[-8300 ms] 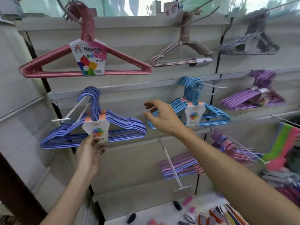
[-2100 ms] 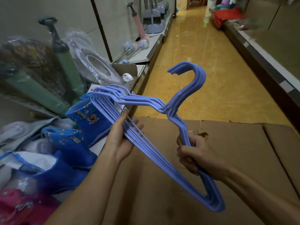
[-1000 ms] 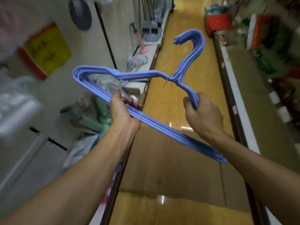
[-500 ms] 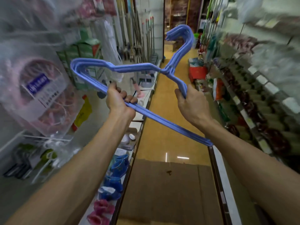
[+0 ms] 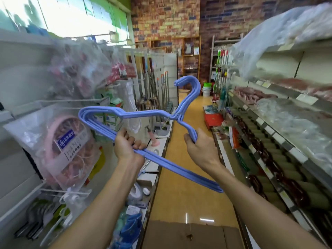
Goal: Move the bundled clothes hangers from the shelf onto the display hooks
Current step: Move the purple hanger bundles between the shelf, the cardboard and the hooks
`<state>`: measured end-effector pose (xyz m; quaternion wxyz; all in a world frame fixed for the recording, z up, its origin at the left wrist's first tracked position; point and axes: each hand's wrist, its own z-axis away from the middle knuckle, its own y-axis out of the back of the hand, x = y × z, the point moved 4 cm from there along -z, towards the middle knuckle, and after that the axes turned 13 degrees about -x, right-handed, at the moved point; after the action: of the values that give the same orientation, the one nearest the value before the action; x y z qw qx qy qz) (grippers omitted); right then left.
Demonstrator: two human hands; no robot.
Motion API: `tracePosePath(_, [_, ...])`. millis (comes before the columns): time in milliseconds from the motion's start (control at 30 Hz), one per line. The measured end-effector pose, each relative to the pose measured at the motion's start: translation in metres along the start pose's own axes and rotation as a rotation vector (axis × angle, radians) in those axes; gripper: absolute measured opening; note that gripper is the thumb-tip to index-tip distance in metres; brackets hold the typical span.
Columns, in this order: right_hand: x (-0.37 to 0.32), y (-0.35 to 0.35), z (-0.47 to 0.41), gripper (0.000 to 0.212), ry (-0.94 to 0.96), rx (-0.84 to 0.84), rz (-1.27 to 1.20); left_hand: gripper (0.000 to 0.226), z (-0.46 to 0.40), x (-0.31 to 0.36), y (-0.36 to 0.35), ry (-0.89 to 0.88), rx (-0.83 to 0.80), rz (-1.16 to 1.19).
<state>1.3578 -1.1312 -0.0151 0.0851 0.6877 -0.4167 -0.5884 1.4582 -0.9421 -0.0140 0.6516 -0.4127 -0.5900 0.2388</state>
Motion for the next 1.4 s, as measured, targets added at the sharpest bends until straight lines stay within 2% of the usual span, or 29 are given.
tracePosePath(233, [-0.026, -0.017, 0.001, 0.032, 0.044, 0.026, -0.128, 0.039, 0.012, 0.038, -0.001, -0.091, -0.086, -0.003])
tracePosePath(400, [-0.048, -0.033, 0.0, 0.03, 0.133, -0.03, -0.196, 0.042, 0.036, 0.067, 0.004, -0.181, -0.033, -0.015])
tracePosePath(667, [-0.097, -0.05, 0.008, 0.032, 0.338, -0.21, -0.224, 0.039, 0.101, 0.109, 0.015, -0.419, 0.109, -0.004])
tracePosePath(867, [-0.131, -0.071, 0.038, 0.024, 0.428, -0.391, -0.298, 0.038, 0.176, 0.134, 0.027, -0.614, 0.225, -0.03])
tracePosePath(1000, [-0.155, -0.086, 0.073, 0.028, 0.477, -0.487, -0.336, 0.039, 0.235, 0.15, 0.037, -0.727, 0.293, -0.06])
tracePosePath(1400, [-0.274, -0.122, 0.242, 0.028, 0.786, -0.81, -0.476, 0.04, 0.458, 0.213, 0.061, -1.107, 0.538, -0.122])
